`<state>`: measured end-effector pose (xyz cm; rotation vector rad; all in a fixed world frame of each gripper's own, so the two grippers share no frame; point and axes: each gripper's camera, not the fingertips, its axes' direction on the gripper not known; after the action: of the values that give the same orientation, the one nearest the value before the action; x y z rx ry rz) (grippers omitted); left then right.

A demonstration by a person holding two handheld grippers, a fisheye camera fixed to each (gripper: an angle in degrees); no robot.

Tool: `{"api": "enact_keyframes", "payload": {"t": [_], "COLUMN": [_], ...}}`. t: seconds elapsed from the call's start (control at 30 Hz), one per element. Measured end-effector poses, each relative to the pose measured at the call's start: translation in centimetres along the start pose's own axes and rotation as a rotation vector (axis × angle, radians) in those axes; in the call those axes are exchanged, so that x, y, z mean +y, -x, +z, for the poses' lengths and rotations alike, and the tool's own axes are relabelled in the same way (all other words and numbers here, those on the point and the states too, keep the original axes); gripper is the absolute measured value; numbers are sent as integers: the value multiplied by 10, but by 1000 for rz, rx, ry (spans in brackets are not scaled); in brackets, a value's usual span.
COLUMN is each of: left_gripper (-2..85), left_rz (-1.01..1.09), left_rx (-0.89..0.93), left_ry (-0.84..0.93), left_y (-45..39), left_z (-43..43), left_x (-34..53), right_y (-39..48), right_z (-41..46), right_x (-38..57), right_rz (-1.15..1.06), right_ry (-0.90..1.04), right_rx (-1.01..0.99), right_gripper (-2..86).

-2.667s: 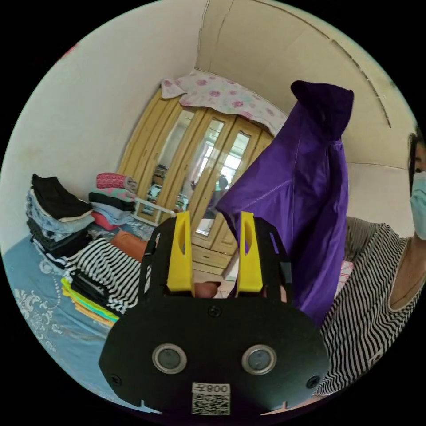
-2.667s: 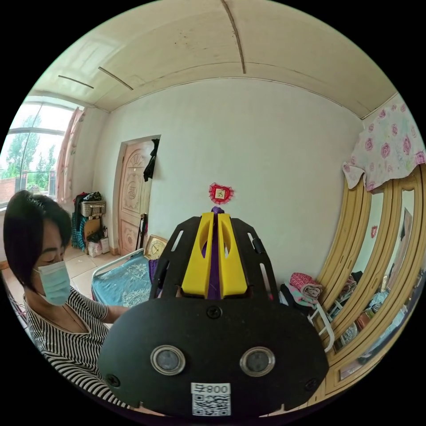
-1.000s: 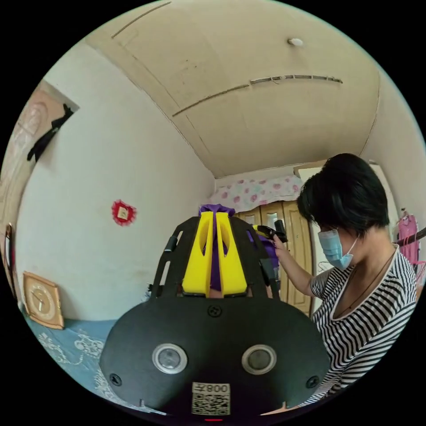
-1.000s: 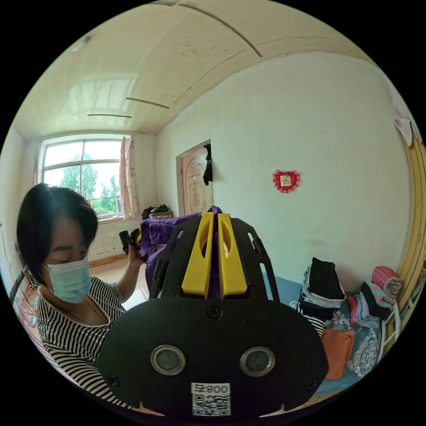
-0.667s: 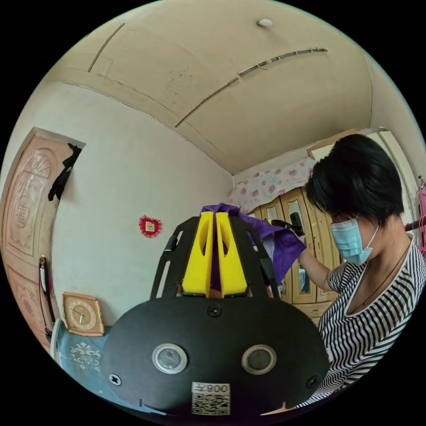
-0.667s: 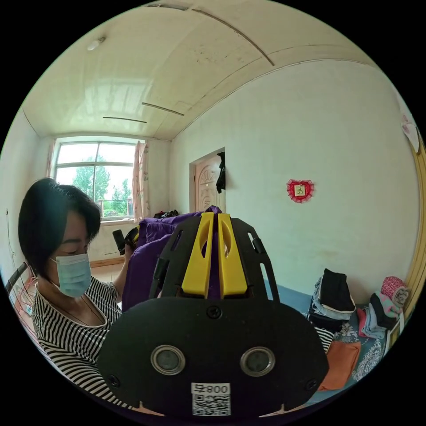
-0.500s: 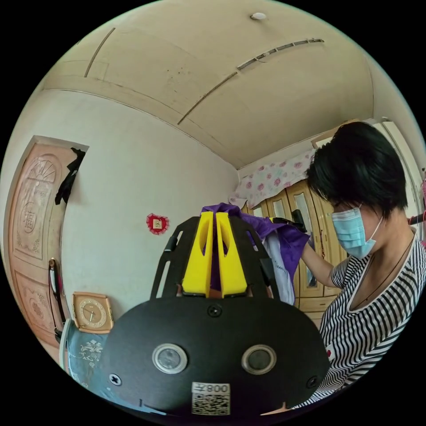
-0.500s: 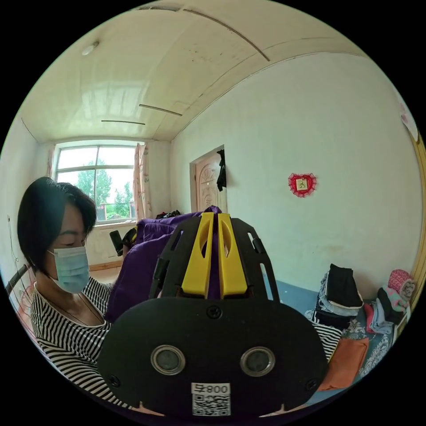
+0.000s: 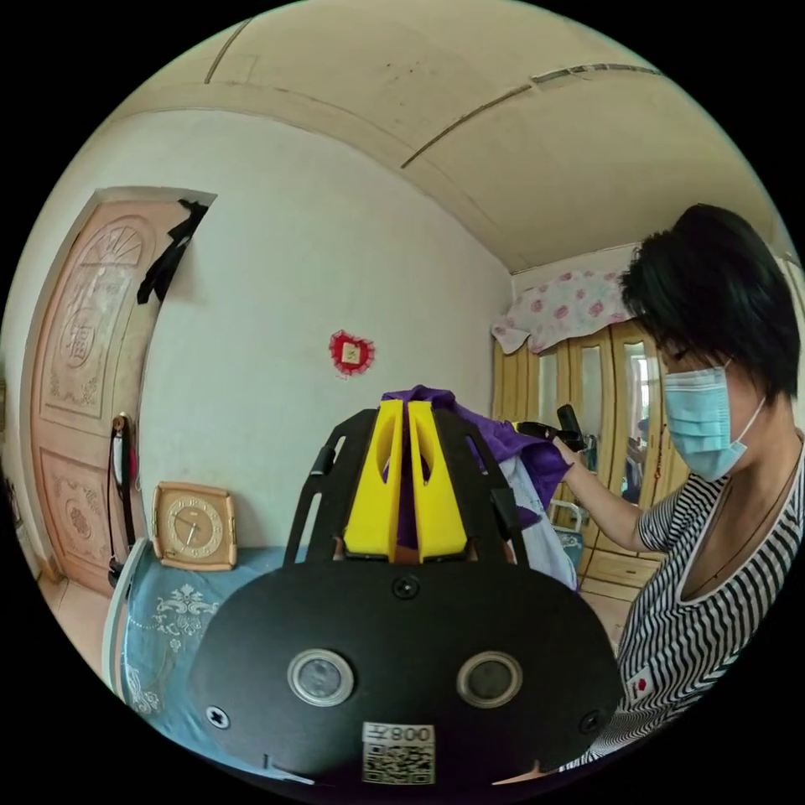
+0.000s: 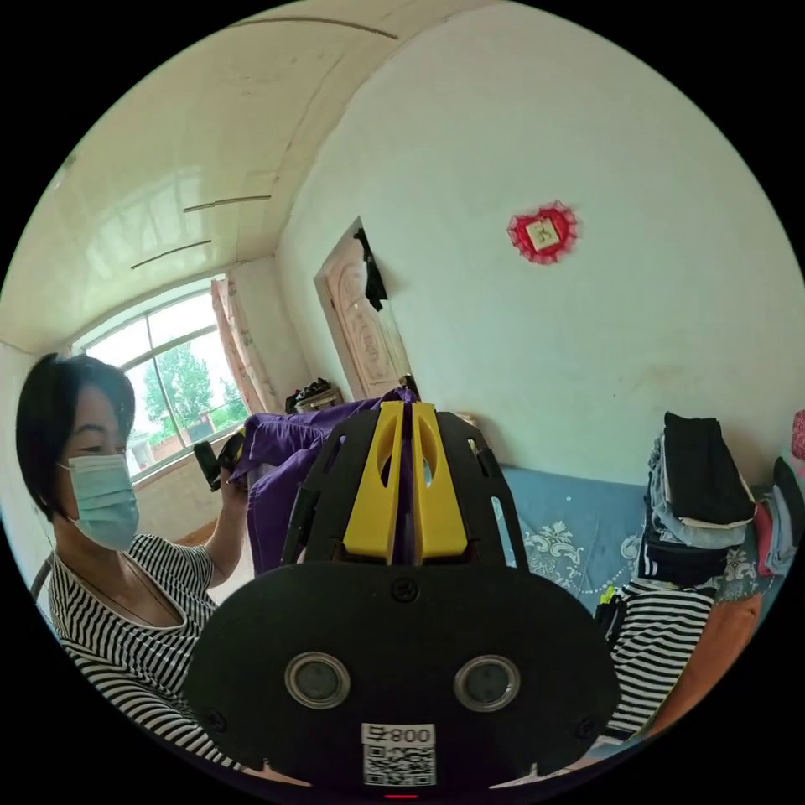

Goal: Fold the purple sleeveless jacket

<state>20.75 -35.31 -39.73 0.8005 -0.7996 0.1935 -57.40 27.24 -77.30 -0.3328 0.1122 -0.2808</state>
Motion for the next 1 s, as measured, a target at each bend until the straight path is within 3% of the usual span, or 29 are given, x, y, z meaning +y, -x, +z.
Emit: {"api": "enact_keyframes", "payload": {"t": [0.37, 0.57, 0.63, 0.87, 1.0], "left_gripper": [12, 33, 54, 81, 98], "left_rz": [-265, -393, -459, -501, -575], "left_rx": [-281, -426, -385, -299, -315], "left_ry": [390, 782, 846, 790, 824], "left_y": [296, 430, 457, 472, 462], "left_z": [221, 310, 304, 185, 70], "left_x": [106, 221, 242, 216, 222], "right_y": [-234, -334, -329, -234, -119], "right_z": [363, 515, 532, 507, 497], "right_x": [82, 203, 240, 244, 269], "right_rz": [279, 591, 657, 590, 428], "right_ry": [290, 506, 509, 437, 591], "right_rx": [62, 97, 133, 211, 259], "right_gripper": [16, 29, 36, 59, 65]}}
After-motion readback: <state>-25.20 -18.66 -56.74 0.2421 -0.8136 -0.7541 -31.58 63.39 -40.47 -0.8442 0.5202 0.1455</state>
